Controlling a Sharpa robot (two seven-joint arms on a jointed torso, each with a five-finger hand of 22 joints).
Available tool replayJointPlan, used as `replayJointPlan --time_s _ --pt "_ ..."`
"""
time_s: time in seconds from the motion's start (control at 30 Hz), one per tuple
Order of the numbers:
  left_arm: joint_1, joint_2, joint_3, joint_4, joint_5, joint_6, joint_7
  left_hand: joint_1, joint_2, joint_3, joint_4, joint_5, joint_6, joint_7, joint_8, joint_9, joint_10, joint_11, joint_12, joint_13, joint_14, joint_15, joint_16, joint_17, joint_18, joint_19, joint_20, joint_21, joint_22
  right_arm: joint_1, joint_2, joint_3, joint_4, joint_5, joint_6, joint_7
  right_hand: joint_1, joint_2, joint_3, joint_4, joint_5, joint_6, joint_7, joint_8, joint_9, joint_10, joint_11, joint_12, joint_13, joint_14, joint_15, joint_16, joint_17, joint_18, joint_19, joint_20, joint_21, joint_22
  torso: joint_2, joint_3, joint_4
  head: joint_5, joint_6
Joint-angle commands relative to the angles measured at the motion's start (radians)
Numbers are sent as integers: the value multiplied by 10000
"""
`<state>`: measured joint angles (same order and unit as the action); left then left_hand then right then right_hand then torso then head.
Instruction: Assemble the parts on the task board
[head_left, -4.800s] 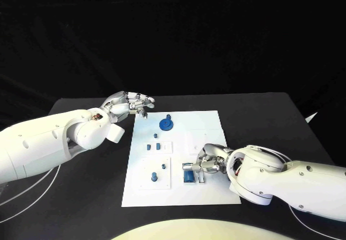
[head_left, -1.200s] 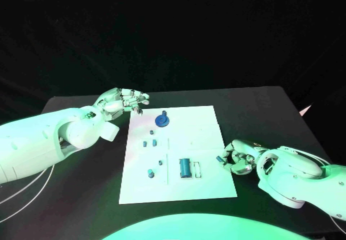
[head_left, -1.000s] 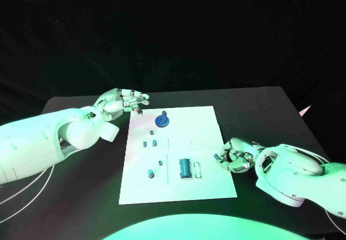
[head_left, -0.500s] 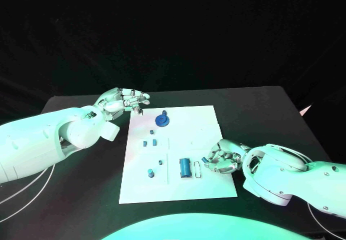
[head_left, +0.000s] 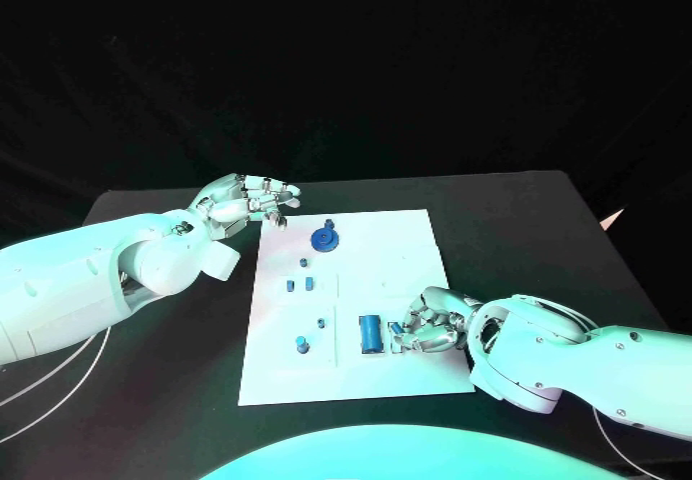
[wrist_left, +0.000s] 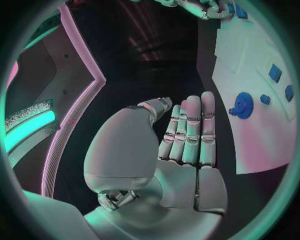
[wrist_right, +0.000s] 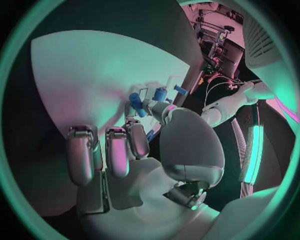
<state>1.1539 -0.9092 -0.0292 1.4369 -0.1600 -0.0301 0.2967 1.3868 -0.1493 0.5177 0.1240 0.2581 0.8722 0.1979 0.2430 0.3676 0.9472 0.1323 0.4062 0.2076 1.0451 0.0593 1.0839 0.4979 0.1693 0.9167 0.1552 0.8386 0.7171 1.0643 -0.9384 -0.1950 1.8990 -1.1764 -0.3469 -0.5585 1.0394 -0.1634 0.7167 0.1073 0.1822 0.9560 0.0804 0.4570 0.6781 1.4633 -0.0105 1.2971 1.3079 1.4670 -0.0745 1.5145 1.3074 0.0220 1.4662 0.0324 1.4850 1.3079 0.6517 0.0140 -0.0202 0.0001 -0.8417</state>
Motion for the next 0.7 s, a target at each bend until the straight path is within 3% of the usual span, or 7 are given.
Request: replayJointPlan --time_s 0.03,0.7 --pt "4 20 6 28 33 58 49 98 -1 34 -36 51 -54 9 65 16 -74 -6 49 6 -41 -18 53 -17 149 77 -9 -37 -2 -34 37 -5 -63 68 -100 -79 -165 4 -81 17 -15 309 -193 -27 -28 39 -24 56 1109 819 3 48 1590 -53 756 44 46 2409 -3 3 -7 3 -3" --pt "4 13 6 10 33 79 6 119 8 48 -51 48 -59 19 69 19 -78 2 55 3 -42 -15 52 -22 146 85 -12 -28 7 -45 130 -4 -47 -41 -195 -13 -752 -103 -353 238 -261 479 -229 -58 -91 72 -54 100 1141 828 -23 66 1626 -58 767 15 70 2416 0 -3 -4 35 -50"
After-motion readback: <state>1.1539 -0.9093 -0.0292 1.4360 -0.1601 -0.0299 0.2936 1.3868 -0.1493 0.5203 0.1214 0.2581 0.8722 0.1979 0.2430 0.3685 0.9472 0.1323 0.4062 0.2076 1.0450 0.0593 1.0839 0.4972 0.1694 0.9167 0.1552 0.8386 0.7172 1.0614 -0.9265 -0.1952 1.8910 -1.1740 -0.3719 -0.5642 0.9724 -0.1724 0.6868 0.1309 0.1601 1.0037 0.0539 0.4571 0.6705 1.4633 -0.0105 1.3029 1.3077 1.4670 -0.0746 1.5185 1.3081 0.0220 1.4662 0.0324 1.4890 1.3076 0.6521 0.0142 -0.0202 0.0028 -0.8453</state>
